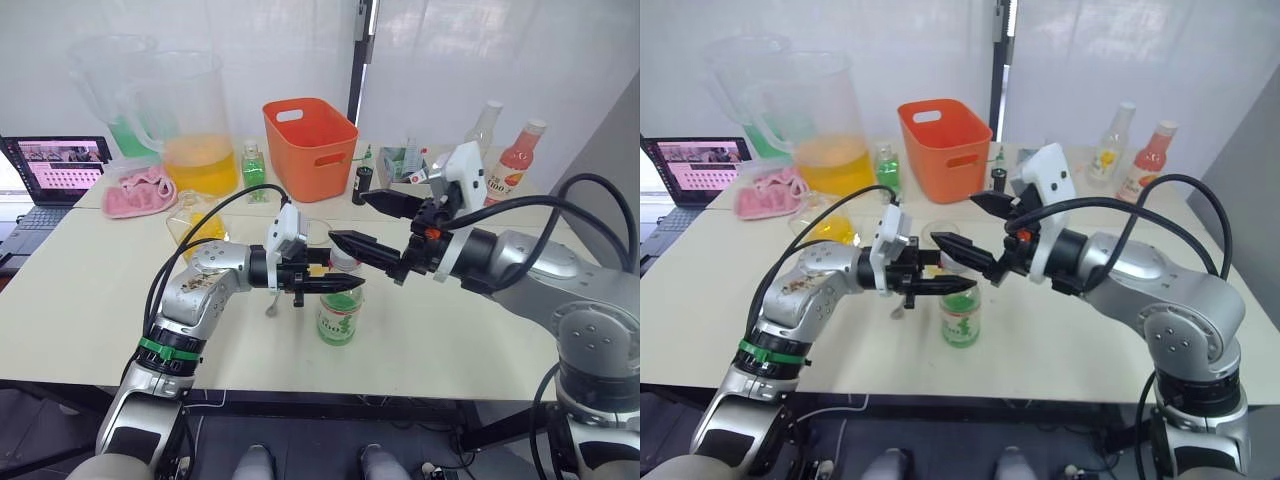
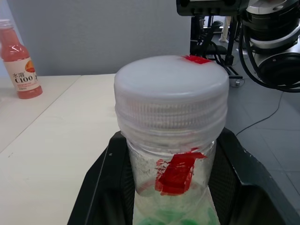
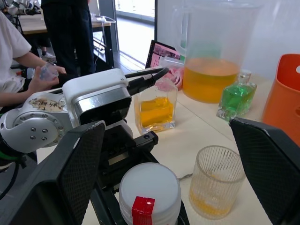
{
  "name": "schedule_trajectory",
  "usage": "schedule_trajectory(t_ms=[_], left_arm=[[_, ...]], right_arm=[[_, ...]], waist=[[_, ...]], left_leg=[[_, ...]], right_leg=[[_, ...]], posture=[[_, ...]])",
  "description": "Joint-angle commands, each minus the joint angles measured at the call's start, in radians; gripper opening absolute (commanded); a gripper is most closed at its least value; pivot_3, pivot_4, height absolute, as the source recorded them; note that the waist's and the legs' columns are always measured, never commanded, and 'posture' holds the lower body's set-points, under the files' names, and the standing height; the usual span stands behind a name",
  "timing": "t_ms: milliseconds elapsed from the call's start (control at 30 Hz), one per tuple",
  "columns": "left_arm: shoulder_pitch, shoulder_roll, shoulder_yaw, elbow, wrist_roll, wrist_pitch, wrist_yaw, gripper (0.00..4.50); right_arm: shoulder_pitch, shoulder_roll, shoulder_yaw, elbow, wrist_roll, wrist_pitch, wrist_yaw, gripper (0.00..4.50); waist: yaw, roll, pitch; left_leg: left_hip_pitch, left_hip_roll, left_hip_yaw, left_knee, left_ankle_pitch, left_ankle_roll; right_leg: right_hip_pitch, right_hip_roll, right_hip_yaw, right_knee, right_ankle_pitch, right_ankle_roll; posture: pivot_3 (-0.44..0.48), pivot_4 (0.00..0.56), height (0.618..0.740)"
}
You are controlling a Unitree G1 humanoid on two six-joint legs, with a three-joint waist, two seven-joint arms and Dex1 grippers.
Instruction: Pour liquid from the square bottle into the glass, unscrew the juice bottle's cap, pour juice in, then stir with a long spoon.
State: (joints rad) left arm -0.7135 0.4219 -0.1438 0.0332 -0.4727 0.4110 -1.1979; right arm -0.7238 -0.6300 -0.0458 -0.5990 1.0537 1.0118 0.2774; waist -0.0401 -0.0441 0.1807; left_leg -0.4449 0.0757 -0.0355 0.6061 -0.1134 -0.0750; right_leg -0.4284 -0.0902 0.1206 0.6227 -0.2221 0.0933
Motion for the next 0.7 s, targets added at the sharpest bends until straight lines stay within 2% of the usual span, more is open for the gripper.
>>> schedule_trajectory(t_ms=[33,67,200,367,700], left_arm=[[0.008,-0.007,-0.004,-0.016,0.012,-0.008,0.018,1.53],[0.009,-0.007,-0.005,-0.017,0.012,-0.007,0.02,1.53],[0.007,-0.007,-0.009,-0.018,0.015,-0.004,0.023,1.53],[0.007,-0.003,-0.009,-0.022,0.016,-0.003,0.02,1.53],[0.007,0.017,-0.004,-0.034,0.01,0.0,0.007,1.53]], right_arm=[[-0.014,0.007,0.017,-0.028,0.0,0.022,-0.019,4.5],[-0.01,0.009,0.022,-0.028,-0.009,0.023,-0.024,4.5],[0.017,0.006,0.035,-0.033,-0.032,0.041,-0.033,3.43],[0.043,0.007,0.034,-0.042,-0.041,0.047,-0.033,1.69],[0.054,-0.02,0.062,-0.031,-0.094,0.022,0.053,1.67]], waist=[[0.001,0.0,0.0],[0.001,0.0,0.0],[0.001,0.0,0.0],[0.0,0.0,0.0],[0.0,0.0,0.0]], left_leg=[[0.0,0.0,0.0,0.0,0.0,0.0],[0.0,0.0,0.0,0.0,0.0,0.0],[0.0,0.0,0.0,0.0,0.0,0.0],[0.0,0.0,0.0,0.0,0.0,0.0],[0.0,0.0,0.0,0.0,0.0,0.0]], right_leg=[[0.0,0.0,0.0,0.0,0.0,0.0],[0.0,0.0,0.0,0.0,0.0,0.0],[0.0,0.0,0.0,0.0,0.0,0.0],[0.0,0.0,0.0,0.0,0.0,0.0],[0.0,0.0,0.0,-0.001,0.0,0.0]], posture=[[0.0,0.15,0.717],[0.0,0.15,0.717],[0.0,0.15,0.717],[0.0,0.15,0.717],[0.0,0.15,0.717]])
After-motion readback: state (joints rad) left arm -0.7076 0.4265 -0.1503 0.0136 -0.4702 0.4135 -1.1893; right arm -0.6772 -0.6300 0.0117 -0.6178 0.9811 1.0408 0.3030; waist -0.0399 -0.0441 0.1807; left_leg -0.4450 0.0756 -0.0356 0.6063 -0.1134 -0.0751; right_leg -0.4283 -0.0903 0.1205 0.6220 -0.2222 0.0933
